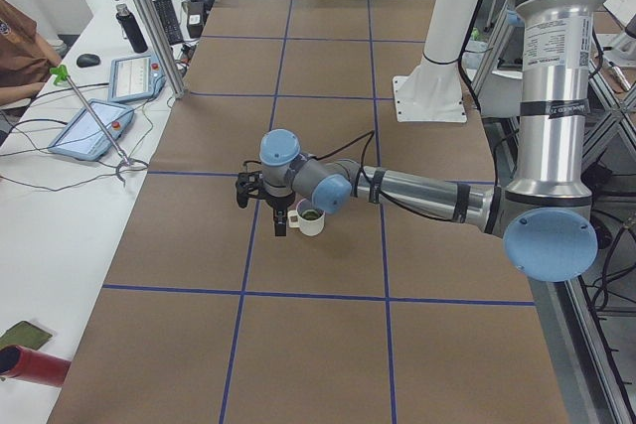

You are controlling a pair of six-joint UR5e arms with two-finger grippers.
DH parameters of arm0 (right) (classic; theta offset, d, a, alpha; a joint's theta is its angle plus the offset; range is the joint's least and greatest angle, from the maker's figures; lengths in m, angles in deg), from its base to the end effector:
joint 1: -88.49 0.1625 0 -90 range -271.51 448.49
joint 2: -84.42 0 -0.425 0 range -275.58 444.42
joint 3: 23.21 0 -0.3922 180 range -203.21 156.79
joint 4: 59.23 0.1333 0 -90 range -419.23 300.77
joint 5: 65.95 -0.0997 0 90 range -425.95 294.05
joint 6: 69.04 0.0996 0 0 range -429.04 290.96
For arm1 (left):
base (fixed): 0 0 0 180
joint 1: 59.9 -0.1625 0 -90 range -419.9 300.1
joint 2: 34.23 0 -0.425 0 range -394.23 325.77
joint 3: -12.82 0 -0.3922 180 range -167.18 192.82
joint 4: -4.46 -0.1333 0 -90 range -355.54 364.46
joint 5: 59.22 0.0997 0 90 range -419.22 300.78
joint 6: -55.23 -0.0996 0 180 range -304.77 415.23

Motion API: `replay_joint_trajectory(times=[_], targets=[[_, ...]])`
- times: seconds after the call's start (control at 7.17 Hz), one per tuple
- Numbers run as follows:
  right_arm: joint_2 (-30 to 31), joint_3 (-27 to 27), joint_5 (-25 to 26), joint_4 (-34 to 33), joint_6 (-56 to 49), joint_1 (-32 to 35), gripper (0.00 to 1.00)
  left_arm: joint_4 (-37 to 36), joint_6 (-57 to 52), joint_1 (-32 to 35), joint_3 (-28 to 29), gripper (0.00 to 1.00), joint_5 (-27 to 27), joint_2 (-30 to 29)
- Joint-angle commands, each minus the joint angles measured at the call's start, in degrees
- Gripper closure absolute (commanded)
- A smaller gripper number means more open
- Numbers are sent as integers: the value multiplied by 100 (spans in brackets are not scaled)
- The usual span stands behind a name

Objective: Left arm hands cup to right arm to dump lemon

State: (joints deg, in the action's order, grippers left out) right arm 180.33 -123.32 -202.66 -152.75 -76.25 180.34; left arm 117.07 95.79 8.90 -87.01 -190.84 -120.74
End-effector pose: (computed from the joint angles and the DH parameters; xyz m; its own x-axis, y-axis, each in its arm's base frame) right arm 0.0752 -0.4457 0.6236 0.6842 -0.1120 0.7206 0.0540 0.9932 0.1031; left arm 0.1136 -0.4785 0.5603 0.6469 -0.0974 -0.7563 0.1372 0.9905 -0.0102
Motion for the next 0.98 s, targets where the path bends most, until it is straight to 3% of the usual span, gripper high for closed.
replay_joint_trajectory(times=[0.0, 0.42, 0.56, 0.7, 0.84], targets=[[41, 0, 5, 0, 0, 0, 0, 139, 276, -489, 16, 0, 5, 108], [59, 0, 5, 0, 0, 0, 0, 139, 277, -719, 7, 0, 5, 230], [77, 0, 14, 0, 0, 0, 0, 130, 277, -789, 7, 13, 5, 265], [86, 0, 14, 0, 0, 0, 0, 130, 277, -833, 7, 47, 5, 266], [94, 0, 14, 0, 0, 0, 0, 130, 277, -868, 7, 72, 5, 266]])
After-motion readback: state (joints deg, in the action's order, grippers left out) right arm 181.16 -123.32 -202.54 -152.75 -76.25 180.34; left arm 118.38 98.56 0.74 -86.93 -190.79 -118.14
